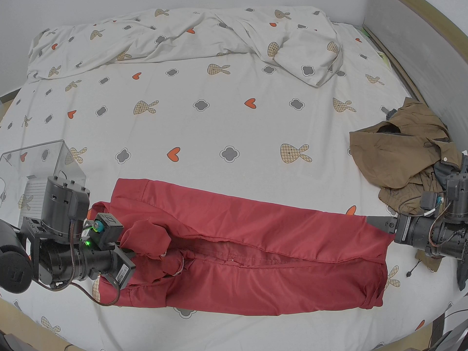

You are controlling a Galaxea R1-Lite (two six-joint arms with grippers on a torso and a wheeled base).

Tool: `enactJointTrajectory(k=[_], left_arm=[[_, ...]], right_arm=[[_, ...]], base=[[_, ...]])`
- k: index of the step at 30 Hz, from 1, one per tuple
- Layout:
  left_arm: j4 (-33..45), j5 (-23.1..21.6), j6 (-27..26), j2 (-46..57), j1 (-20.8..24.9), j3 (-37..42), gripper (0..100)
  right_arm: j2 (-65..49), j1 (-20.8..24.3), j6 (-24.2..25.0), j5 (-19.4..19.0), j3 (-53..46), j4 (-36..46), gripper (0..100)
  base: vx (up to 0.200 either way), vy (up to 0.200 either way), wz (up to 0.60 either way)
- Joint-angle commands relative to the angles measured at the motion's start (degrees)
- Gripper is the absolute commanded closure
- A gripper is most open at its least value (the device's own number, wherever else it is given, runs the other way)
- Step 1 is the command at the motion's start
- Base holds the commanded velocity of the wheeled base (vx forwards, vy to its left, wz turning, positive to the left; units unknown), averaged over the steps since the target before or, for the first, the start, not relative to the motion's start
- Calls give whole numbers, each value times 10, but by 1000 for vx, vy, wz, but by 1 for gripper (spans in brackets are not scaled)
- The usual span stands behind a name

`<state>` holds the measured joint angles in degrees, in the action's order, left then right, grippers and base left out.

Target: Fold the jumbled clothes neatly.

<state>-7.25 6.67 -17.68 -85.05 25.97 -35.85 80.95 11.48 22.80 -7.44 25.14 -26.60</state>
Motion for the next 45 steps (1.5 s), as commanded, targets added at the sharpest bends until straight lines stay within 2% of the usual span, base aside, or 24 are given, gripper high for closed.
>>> enactJointTrajectory(k=[1,5,12,23,24,30,37,45], left_arm=[[4,0,0,-3,0,-5,100],[4,0,-1,-11,-2,-10,100],[3,0,-1,-20,-2,-19,100],[3,1,-2,-25,-2,-23,100],[3,1,-2,-25,-2,-23,100],[3,1,-2,-24,-2,-22,100],[3,1,-1,-25,-4,-18,100],[4,1,-1,-26,-2,-14,100]], right_arm=[[14,-31,30,-28,19,42,0],[14,-55,54,-43,16,46,0],[75,-56,55,-47,18,43,0],[104,-59,55,-57,31,38,0],[106,-64,55,-57,40,38,100],[100,-70,68,-57,74,39,100],[109,-122,81,-58,148,39,100],[143,-136,78,-58,171,39,100]], base=[[0,0,0],[0,0,0],[0,0,0],[0,0,0],[0,0,0],[0,0,0],[0,0,0],[0,0,0]])
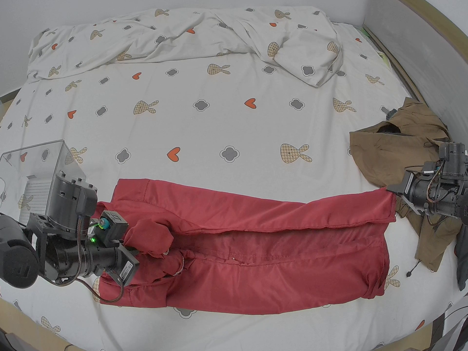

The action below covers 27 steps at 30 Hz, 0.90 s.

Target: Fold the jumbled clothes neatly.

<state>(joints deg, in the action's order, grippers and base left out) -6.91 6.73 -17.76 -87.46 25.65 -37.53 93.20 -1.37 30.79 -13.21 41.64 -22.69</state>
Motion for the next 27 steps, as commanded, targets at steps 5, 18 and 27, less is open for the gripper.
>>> enactJointTrajectory(k=[5,18,27], left_arm=[[1,0,0,-1,2,6,100],[4,0,0,-1,7,-6,100],[103,-49,-1,-3,6,-85,100]], right_arm=[[21,5,-6,-1,-31,0,100],[-26,17,-13,6,-85,3,0],[-193,18,-13,1,-141,6,0]], base=[[0,0,0],[0,0,0],[0,0,0]])
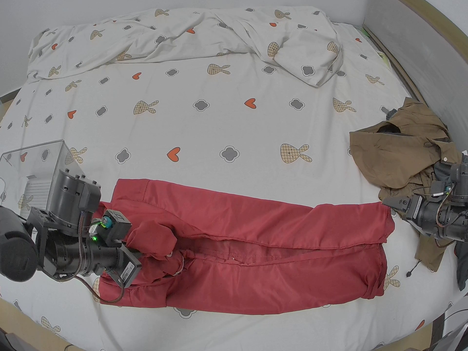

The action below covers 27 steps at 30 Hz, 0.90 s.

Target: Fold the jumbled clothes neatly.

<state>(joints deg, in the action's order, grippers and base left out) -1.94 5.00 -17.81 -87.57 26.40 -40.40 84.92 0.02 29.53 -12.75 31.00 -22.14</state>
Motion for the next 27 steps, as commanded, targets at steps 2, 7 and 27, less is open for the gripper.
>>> enactJointTrajectory(k=[2,7,27], left_arm=[[113,-68,1,-8,-7,-105,100],[187,-83,0,-45,-17,-186,100],[335,-129,3,-106,-46,-291,0]], right_arm=[[-136,6,1,-5,-37,2,0],[-142,35,4,-8,-37,1,0],[-85,139,5,-4,15,-4,0]], base=[[0,0,0],[0,0,0],[0,0,0]])
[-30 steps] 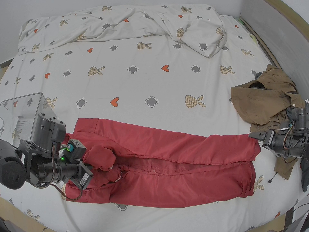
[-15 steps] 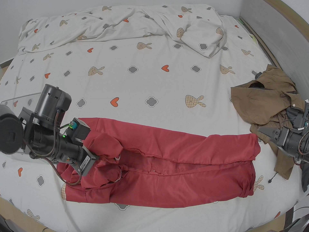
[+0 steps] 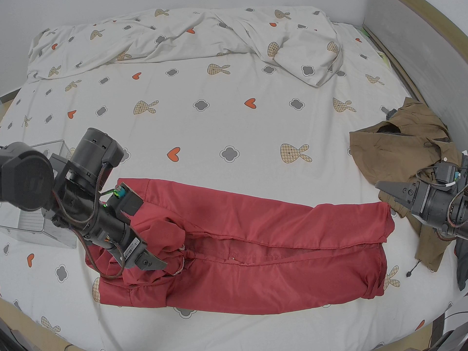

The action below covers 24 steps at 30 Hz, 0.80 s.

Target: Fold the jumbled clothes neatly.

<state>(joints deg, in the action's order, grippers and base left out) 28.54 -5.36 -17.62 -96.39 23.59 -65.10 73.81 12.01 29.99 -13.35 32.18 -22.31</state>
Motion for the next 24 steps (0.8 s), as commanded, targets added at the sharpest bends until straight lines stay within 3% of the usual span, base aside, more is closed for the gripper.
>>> enactJointTrajectory(k=[1,8,10,13,14,15,24], left_arm=[[33,-28,1,-18,-19,-47,0],[47,-56,11,14,-25,-59,0],[74,-98,28,38,-14,-50,0],[90,-200,30,60,-14,-32,0],[90,-200,30,60,-14,-32,0],[90,-232,26,67,-14,-12,0],[63,-221,7,29,13,65,0]], right_arm=[[27,20,1,2,3,-2,0],[29,21,0,-2,0,-2,0],[34,21,0,-2,-1,-2,0],[37,22,0,-2,-2,-2,0],[37,22,0,-2,-2,-2,0],[37,22,0,-2,-2,-1,0],[37,21,0,-2,-4,-1,0]], base=[[0,0,0],[0,0,0],[0,0,0],[0,0,0],[0,0,0],[0,0,0],[0,0,0]])
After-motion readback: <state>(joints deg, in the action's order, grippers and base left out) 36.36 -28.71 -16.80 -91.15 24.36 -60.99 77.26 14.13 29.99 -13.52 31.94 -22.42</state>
